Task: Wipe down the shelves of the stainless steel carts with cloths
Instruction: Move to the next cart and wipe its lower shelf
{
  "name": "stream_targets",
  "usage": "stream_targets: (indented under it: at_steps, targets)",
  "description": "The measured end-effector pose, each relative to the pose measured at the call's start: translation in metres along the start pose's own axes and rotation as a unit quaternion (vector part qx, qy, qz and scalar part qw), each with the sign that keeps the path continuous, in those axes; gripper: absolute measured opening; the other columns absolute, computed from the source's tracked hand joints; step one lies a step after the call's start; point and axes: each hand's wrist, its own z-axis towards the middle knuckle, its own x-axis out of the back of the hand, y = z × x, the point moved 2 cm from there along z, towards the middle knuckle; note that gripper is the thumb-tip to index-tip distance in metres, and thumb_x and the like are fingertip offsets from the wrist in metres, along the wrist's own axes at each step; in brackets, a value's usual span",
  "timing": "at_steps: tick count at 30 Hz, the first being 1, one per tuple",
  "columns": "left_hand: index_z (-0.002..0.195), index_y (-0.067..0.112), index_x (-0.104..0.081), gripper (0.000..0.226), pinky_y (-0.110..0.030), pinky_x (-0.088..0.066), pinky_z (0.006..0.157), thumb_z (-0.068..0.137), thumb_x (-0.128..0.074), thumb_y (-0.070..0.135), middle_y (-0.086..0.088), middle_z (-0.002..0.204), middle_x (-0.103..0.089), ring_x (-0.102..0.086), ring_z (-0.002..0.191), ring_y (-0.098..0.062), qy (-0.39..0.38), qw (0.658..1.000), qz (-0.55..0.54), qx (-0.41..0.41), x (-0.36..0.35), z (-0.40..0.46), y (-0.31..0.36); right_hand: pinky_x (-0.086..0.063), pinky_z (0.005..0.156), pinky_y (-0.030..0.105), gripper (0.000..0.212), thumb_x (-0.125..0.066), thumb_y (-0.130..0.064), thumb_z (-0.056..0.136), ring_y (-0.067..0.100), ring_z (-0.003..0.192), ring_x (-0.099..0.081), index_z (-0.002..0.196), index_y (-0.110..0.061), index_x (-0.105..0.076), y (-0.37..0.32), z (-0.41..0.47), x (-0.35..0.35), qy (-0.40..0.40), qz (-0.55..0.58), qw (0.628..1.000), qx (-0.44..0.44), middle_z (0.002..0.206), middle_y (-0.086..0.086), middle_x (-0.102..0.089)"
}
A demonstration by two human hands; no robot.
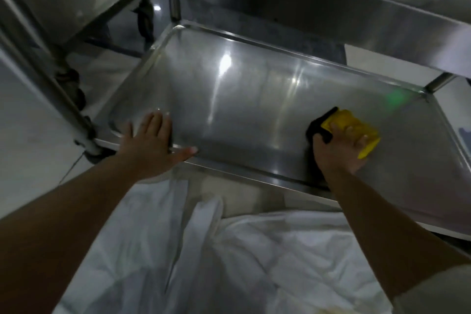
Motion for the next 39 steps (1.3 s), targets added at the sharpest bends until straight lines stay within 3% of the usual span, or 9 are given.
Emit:
stream_targets:
  at_steps: [3, 7, 12, 16, 19, 23, 31, 33, 39]
  targets:
    - [0.153, 0.005, 0.001, 0.137, -0.052, -0.003, 0.118, 0.053, 0.012, 0.098, -0.015, 0.162, 0.000, 0.006, 0.149, -0.027, 0.015, 1.000, 0.010, 0.003, 0.000, 0.001, -0.002, -0.014, 0.109, 0.064, 0.058, -0.044, -0.049, 0.090, 0.035, 0.145, 0.002, 0.144, -0.032, -0.032, -0.056, -0.009, -0.017, -0.002, -0.009, 1.000, 0.022, 0.158, 0.004, -0.016]
    - [0.151, 0.001, 0.009, 0.141, -0.051, 0.003, 0.119, 0.048, 0.019, 0.097, -0.019, 0.160, 0.009, 0.014, 0.148, -0.031, -0.012, 1.000, 0.008, 0.002, 0.003, -0.001, 0.000, -0.009, 0.114, 0.059, 0.062, -0.036, -0.060, 0.090, 0.033, 0.146, 0.009, 0.147, -0.038, -0.023, -0.141, -0.028, -0.044, -0.071, -0.056, 0.983, 0.160, 0.160, 0.001, -0.006]
    - [0.149, -0.002, 0.014, 0.147, -0.046, 0.003, 0.120, 0.042, 0.010, 0.098, -0.022, 0.159, 0.014, 0.015, 0.147, -0.032, -0.022, 0.999, -0.016, 0.045, 0.007, -0.007, 0.007, -0.012, 0.113, 0.058, 0.065, -0.046, -0.067, 0.084, 0.029, 0.146, 0.009, 0.142, -0.045, -0.030, -0.250, -0.078, -0.072, -0.139, -0.015, 0.908, 0.395, 0.160, -0.003, -0.010]
    - [0.148, -0.003, 0.016, 0.154, -0.046, 0.004, 0.120, 0.034, 0.010, 0.100, -0.023, 0.158, 0.014, 0.014, 0.147, -0.033, -0.026, 0.996, -0.013, 0.090, 0.008, -0.009, 0.008, -0.012, 0.114, 0.056, 0.060, -0.051, -0.060, 0.086, 0.024, 0.147, 0.006, 0.141, -0.045, -0.033, -0.263, -0.085, -0.072, -0.167, 0.014, 0.864, 0.474, 0.159, -0.006, -0.014]
    - [0.149, -0.004, 0.014, 0.154, -0.046, 0.001, 0.120, 0.037, 0.003, 0.103, -0.024, 0.158, 0.015, 0.015, 0.147, -0.034, -0.030, 0.996, -0.025, 0.085, 0.009, -0.009, 0.006, -0.017, 0.114, 0.054, 0.059, -0.054, -0.057, 0.086, 0.021, 0.147, 0.000, 0.141, -0.044, -0.035, -0.228, -0.068, -0.062, -0.161, 0.023, 0.872, 0.462, 0.158, -0.007, -0.018]
    - [0.148, -0.004, 0.014, 0.156, -0.049, 0.001, 0.120, 0.036, 0.004, 0.103, -0.026, 0.157, 0.016, 0.015, 0.146, -0.037, -0.034, 0.997, -0.030, 0.070, 0.010, -0.010, 0.005, -0.028, 0.109, 0.051, 0.054, -0.059, -0.046, 0.087, 0.028, 0.146, -0.015, 0.138, -0.034, -0.046, -0.150, -0.042, -0.040, -0.061, 0.024, 0.936, 0.346, 0.153, 0.001, -0.033]
    - [0.151, 0.004, 0.012, 0.141, -0.052, 0.003, 0.119, 0.049, -0.005, 0.099, -0.028, 0.156, 0.015, 0.015, 0.145, -0.042, -0.040, 0.997, -0.022, 0.066, 0.012, -0.013, 0.007, -0.017, 0.112, 0.060, 0.058, -0.055, -0.043, 0.089, 0.030, 0.146, -0.003, 0.143, -0.027, -0.039, -0.048, -0.055, -0.014, -0.008, 0.008, 0.995, 0.097, 0.157, 0.002, -0.022]
    - [0.152, 0.011, 0.012, 0.128, -0.055, 0.000, 0.118, 0.058, -0.008, 0.095, -0.026, 0.157, 0.015, 0.014, 0.145, -0.043, -0.046, 0.998, -0.013, 0.047, 0.013, -0.012, 0.010, -0.017, 0.114, 0.055, 0.057, -0.053, -0.042, 0.090, 0.031, 0.146, -0.002, 0.144, -0.027, -0.038, -0.062, -0.068, -0.015, -0.021, -0.002, 0.993, 0.115, 0.157, 0.003, -0.022]
    - [0.155, 0.016, -0.002, 0.112, -0.052, -0.015, 0.117, 0.064, 0.001, 0.081, -0.022, 0.160, -0.003, -0.006, 0.146, -0.042, -0.030, 0.998, 0.038, -0.026, 0.022, -0.016, 0.014, -0.020, 0.114, 0.047, 0.057, -0.059, -0.041, 0.086, 0.030, 0.147, -0.001, 0.140, -0.035, -0.042, -0.120, -0.122, -0.024, -0.109, 0.004, 0.927, 0.358, 0.156, 0.001, -0.025]
